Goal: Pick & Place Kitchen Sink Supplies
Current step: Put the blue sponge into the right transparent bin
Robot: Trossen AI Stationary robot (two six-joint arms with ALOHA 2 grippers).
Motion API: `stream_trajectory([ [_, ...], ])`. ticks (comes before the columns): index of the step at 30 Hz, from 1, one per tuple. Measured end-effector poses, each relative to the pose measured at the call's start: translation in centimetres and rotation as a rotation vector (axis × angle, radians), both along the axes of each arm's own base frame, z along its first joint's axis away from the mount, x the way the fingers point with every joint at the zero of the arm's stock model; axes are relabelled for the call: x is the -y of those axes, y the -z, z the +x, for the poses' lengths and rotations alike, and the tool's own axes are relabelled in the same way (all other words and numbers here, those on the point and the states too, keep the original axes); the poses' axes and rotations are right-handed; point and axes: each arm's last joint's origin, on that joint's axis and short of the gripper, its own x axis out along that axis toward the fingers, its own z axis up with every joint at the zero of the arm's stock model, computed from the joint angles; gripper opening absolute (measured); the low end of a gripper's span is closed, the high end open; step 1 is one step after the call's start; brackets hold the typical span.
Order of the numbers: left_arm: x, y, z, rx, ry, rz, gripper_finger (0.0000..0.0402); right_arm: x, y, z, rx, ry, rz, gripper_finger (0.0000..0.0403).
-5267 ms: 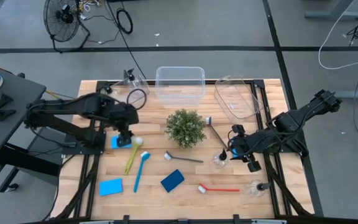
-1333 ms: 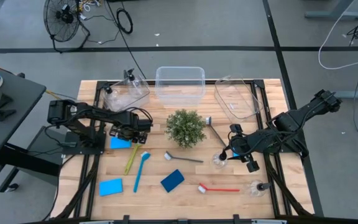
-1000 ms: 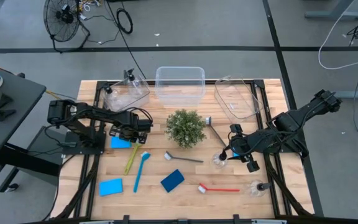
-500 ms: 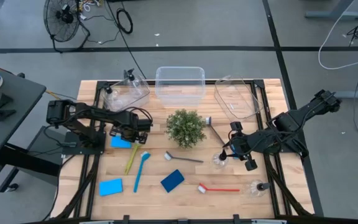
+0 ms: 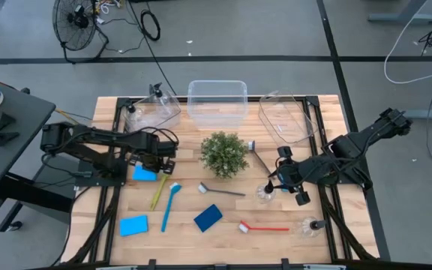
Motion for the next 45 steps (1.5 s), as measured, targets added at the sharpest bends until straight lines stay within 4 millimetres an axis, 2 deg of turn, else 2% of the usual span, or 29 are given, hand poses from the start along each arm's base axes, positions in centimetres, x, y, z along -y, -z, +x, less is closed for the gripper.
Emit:
stream_trajectory([
  [6,0.2,-2.9,0.1,0.127,0.028,0.028,0.0001,0.3,-0.1,0.2,0.010,0.017,0.006,0.0168],
  [16,-0.9,-9.8,2.2,0.321,0.137,0.205,0.0001,0.5,-0.3,0.6,0.035,0.038,0.020,0.0168],
  [22,-1.9,-14.3,3.0,0.438,0.220,0.365,0.0000,0.6,-0.3,0.6,0.042,0.048,0.014,0.0168],
  [28,-3.4,-18.6,3.9,0.606,0.385,0.601,0.0000,0.7,-0.3,0.6,0.047,0.059,0.006,0.0168],
  [33,-5.2,-20.7,4.7,0.734,0.510,0.808,0.0000,0.7,-0.3,0.6,0.047,0.059,0.006,0.0168],
  [37,-6.8,-21.6,4.9,0.785,0.606,0.929,0.0000,0.6,-0.3,0.7,0.051,0.059,0.008,0.0168],
  [45,-10.0,-22.1,4.6,0.845,0.721,1.027,0.0001,0.9,-0.4,0.7,0.083,0.125,-0.050,0.0168],
])
